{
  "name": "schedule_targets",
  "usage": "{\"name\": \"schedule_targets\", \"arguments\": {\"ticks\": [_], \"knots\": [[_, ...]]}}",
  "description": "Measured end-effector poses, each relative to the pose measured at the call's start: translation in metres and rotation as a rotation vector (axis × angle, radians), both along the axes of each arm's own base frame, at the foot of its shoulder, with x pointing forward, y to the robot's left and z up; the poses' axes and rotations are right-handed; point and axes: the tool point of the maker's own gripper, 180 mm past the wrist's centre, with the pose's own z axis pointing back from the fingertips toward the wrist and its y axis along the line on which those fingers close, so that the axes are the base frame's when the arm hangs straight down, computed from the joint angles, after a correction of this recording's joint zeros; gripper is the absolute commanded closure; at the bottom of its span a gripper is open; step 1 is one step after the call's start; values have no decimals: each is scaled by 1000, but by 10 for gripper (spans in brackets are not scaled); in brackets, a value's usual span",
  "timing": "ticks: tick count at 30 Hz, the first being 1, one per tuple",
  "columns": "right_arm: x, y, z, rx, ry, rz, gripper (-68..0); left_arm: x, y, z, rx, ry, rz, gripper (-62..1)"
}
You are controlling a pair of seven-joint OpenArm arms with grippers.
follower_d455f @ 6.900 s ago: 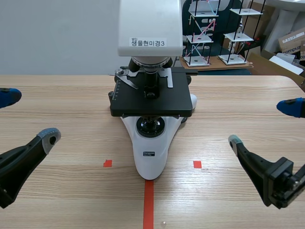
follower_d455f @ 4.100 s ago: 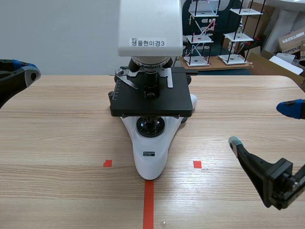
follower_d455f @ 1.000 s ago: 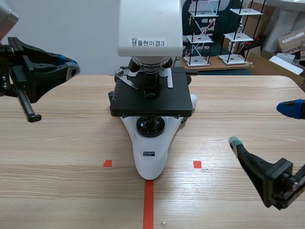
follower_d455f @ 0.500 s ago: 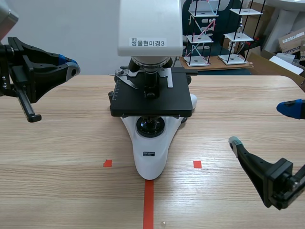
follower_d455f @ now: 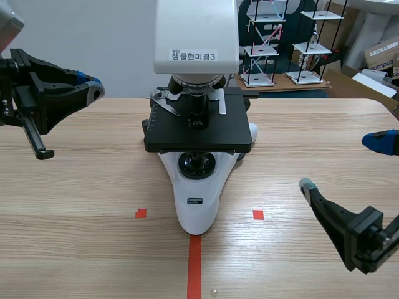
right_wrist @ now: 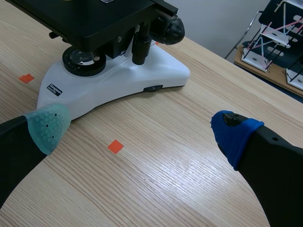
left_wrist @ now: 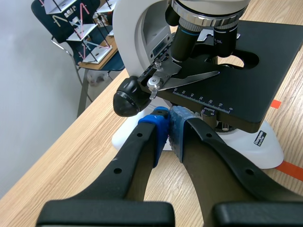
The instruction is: Point at the stage clip
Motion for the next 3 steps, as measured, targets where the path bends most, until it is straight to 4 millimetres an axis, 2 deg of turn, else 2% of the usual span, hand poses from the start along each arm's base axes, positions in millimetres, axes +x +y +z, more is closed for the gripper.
{"name": "schedule_targets", "arguments": {"ticks": [3], "knots": [[0,0,0,0,0,0,-667,0,0,0,0,0,0,-23]]}}
